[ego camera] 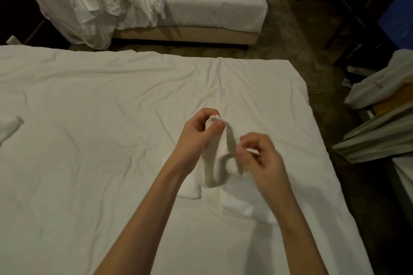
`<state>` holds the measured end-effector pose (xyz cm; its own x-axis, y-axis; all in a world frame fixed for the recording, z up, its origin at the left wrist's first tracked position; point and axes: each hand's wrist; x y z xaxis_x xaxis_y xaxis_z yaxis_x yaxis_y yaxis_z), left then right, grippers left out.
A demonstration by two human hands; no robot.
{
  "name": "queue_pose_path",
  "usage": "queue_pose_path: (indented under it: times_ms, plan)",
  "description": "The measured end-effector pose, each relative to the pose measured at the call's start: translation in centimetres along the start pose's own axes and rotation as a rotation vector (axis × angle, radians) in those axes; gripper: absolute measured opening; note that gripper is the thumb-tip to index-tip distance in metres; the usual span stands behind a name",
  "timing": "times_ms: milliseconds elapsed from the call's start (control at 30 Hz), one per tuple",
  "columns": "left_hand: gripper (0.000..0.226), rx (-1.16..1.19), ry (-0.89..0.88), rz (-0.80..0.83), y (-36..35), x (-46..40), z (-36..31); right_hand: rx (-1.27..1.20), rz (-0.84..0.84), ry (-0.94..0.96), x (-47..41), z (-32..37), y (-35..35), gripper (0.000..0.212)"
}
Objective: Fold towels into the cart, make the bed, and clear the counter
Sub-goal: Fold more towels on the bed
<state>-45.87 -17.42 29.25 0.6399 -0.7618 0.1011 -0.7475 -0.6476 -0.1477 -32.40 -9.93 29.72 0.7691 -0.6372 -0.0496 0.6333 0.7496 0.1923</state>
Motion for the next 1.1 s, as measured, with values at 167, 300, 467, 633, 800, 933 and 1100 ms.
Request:
queue_pose_path:
  times_ms: [167, 300, 467, 633, 800, 933, 1100]
  plan:
    - [0.013, 0.011, -0.022, -0.05, 1.2, -0.1, 0.5, 0.217, 0.158, -0.081, 1.5, -3.2, -0.8, 0.035]
    - [0.02, -0.012, -0.02, -0.056, 1.6, 0.0, 0.4, 0.25, 0.085, -0.075, 0.7, -3.5, -0.6, 0.036]
    - [0.012, -0.004, -0.022, -0.082, 2.4, 0.0, 0.4, 0.332, 0.117, -0.073, -0.1, -3.3, -0.3, 0.036]
    - [0.009, -0.007, -0.013, -0.176, 3.1, 0.4, 0.5, 0.533, 0.332, -0.068, -0.1, -3.4, 0.3, 0.004]
    - [0.012, -0.136, -0.017, -0.21, 5.0, 0.6, 0.6, 0.518, 0.23, -0.023, -1.0, -2.0, 1.8, 0.018]
    - [0.02, -0.341, -0.008, -0.196, 5.7, 0.8, 1.0, 0.28, 0.144, -0.073, -1.9, -0.2, 1.9, 0.021]
    - [0.024, -0.488, -0.079, -0.123, 5.3, 1.5, -1.5, 0.086, 0.063, 0.033, -1.5, 2.7, 2.2, 0.044]
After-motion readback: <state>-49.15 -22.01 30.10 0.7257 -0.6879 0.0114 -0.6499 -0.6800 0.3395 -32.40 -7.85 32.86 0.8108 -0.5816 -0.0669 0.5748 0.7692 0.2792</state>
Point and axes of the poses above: each hand's wrist, its own x-axis away from the middle knuckle, its own y-axis out of the back of the hand, z = x × y, and after that the axes turned 3 degrees about z, right-handed
